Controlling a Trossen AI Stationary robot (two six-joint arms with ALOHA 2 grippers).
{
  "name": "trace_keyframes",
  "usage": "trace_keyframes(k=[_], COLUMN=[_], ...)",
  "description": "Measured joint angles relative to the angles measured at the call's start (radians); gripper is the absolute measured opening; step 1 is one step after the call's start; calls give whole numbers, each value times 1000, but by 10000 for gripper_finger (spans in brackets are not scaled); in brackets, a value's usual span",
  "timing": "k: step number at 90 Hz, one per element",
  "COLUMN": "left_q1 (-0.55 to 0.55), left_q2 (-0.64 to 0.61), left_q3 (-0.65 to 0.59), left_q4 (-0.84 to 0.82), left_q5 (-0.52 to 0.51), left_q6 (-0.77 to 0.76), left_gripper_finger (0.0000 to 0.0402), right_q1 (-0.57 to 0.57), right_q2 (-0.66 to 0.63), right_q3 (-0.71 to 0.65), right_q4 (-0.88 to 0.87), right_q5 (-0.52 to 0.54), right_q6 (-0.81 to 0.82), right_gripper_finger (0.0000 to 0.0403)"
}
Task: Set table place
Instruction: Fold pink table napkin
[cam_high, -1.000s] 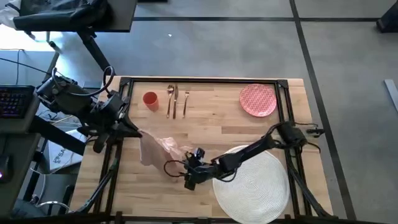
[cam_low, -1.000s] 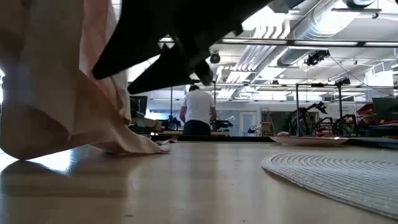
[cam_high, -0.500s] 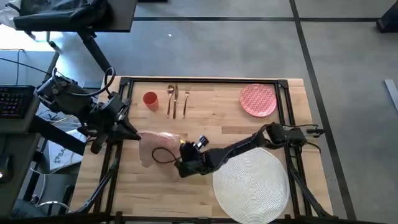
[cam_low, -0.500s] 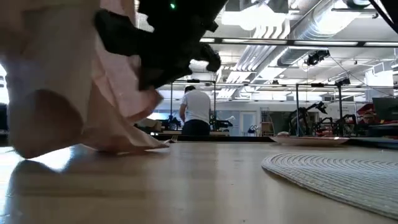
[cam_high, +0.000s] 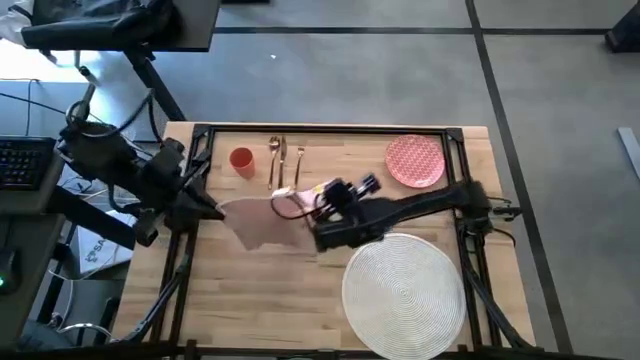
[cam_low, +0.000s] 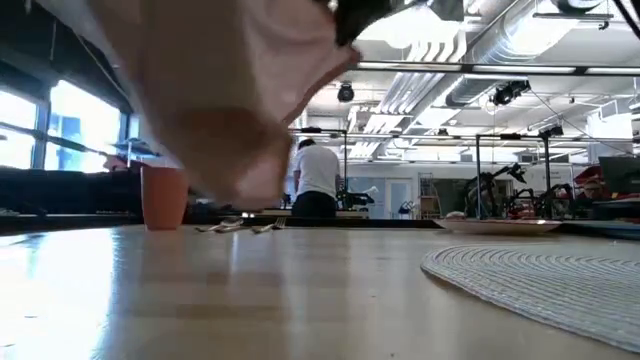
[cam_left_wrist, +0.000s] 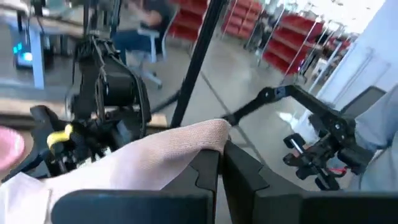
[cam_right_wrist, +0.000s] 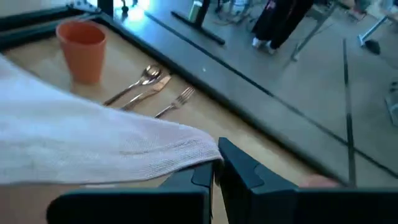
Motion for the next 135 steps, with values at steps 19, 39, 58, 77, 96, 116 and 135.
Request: trace_keyframes(k=[19, 39, 58, 77, 96, 116, 135], left_q1=[4, 4, 5, 37, 65, 77, 75], left_q2=[5, 12, -19, -29, -23, -19, -5], left_q3=[0, 0, 0, -2, -52, -88, -89], left_q4=[-79, -96, -36, -295, -376, -371, -373], left_q5=[90, 241, 195, -84, -104, -16, 126], left_q6=[-35, -92, 22, 32, -9, -24, -72], left_gripper_finger=[0, 0, 0, 0, 0, 0, 0], right_q1=[38, 113, 135, 117, 108, 32, -61], right_q2=[-166, -233, -373, -347, -201, -81, -6], right_q3=[0, -2, 9, 5, 3, 2, 2], right_q4=[39, 188, 279, 129, 126, 239, 377], right_q5=[-297, -648, -510, -525, -569, -773, -913], right_q6=[-299, -459, -432, -317, -321, -483, -669], right_gripper_finger=[0, 0, 0, 0, 0, 43, 145])
